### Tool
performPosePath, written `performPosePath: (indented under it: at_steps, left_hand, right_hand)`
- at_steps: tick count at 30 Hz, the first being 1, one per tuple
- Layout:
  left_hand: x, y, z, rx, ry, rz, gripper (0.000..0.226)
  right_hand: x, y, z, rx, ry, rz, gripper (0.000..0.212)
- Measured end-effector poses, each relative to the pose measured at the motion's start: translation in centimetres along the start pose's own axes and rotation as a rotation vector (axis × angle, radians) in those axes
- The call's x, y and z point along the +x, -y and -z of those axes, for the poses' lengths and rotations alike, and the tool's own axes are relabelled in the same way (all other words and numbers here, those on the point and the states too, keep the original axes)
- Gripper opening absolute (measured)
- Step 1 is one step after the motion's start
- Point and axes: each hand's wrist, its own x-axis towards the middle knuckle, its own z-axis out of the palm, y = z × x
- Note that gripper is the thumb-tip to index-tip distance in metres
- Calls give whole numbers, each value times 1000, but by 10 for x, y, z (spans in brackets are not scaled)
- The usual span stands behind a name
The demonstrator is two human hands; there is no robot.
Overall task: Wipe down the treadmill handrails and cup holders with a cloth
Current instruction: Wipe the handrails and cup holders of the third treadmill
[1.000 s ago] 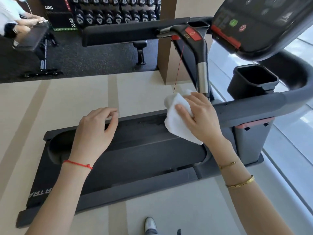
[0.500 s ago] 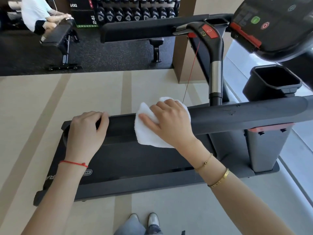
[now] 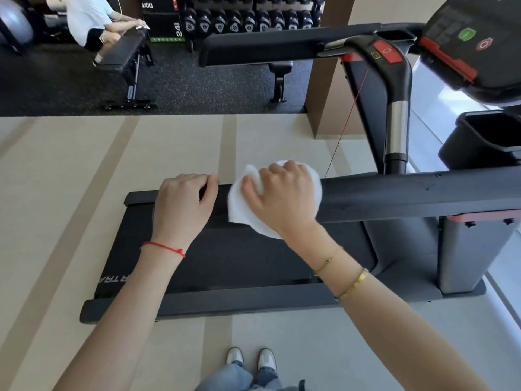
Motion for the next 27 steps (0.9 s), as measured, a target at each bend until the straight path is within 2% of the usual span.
performPosePath:
  at_steps: [4, 9, 15, 18, 23, 27]
  left_hand:
    - [-2, -2, 2, 8, -26, 4, 46]
    - [-2, 4, 2, -29, -1, -23, 47]
    - [-1, 3, 4, -60, 12, -48, 46]
    - [-1, 2, 5, -76, 16, -44, 47]
    - [1, 2, 9, -68, 20, -44, 49]
    - [3, 6, 10, -68, 68, -61, 49]
  right_hand:
    - [2, 27, -9, 44, -42, 13, 48]
    - [-8, -8, -2, 43, -130, 102, 45]
    - [-12, -55, 17, -77, -202, -65, 45]
    - [-6, -33, 12, -95, -161, -141, 46]
    - [2, 22, -8, -31, -109, -125, 47]
    - [0, 16, -3, 34, -119, -28, 48]
